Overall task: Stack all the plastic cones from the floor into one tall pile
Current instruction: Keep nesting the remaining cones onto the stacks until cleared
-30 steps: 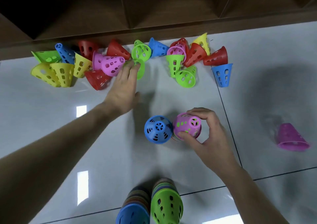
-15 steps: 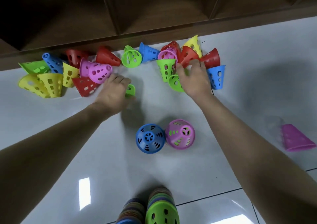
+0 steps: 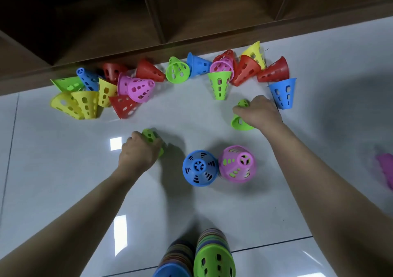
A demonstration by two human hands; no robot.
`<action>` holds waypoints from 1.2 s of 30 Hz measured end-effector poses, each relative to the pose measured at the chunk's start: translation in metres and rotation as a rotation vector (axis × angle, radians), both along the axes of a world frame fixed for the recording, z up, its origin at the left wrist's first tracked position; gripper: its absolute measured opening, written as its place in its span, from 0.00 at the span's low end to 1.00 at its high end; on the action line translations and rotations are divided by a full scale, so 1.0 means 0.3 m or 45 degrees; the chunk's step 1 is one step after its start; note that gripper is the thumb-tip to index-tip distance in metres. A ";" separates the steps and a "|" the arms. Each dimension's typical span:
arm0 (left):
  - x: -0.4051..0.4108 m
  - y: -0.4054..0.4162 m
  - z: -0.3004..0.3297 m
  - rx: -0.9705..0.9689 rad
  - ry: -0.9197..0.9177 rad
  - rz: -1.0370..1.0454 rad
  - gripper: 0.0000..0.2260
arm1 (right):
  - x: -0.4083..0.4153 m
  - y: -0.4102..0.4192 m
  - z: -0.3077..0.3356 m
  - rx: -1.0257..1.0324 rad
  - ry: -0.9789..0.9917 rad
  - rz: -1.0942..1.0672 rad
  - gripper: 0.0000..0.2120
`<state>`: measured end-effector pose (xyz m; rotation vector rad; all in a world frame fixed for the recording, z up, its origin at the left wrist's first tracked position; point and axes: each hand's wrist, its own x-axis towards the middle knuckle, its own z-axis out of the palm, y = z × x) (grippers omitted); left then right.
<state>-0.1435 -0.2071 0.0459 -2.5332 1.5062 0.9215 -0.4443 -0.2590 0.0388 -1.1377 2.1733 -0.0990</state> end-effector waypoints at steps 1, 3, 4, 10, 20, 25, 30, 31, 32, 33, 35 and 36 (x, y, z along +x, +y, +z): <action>0.000 0.009 0.007 0.017 0.042 0.019 0.23 | -0.005 0.013 -0.006 0.000 0.013 -0.003 0.22; -0.008 0.032 0.022 -0.080 0.237 0.084 0.21 | -0.013 0.046 -0.016 0.001 0.037 0.003 0.23; -0.020 0.047 0.041 -0.184 0.389 0.157 0.19 | -0.016 0.064 -0.022 -0.017 0.035 0.012 0.23; -0.094 0.195 0.278 -0.809 1.037 0.184 0.14 | -0.018 0.196 0.071 -0.755 -0.405 -0.210 0.08; -0.190 0.382 0.290 -0.741 1.154 -0.238 0.19 | 0.046 0.491 0.351 -1.158 -1.233 -0.145 0.22; -0.173 0.371 0.207 -0.680 0.934 -0.438 0.20 | 0.068 0.540 0.350 -1.131 -1.205 -0.049 0.24; -0.144 0.353 0.190 -0.643 0.925 -0.484 0.19 | 0.090 0.573 0.289 -1.085 -0.891 0.220 0.20; -0.132 0.346 0.187 -0.636 0.910 -0.471 0.18 | 0.094 0.578 0.275 -1.066 -0.790 0.305 0.20; -0.116 0.334 0.181 -0.641 0.887 -0.452 0.17 | 0.098 0.583 0.262 -1.047 -0.697 0.377 0.20; -0.101 0.318 0.175 -0.651 0.868 -0.427 0.18 | 0.100 0.586 0.249 -1.031 -0.630 0.422 0.19; -0.073 0.270 0.155 -0.662 0.873 -0.354 0.19 | 0.096 0.585 0.229 -0.995 -0.607 0.426 0.20; -0.058 0.240 0.143 -0.659 0.876 -0.320 0.20 | 0.090 0.581 0.226 -0.968 -0.652 0.405 0.20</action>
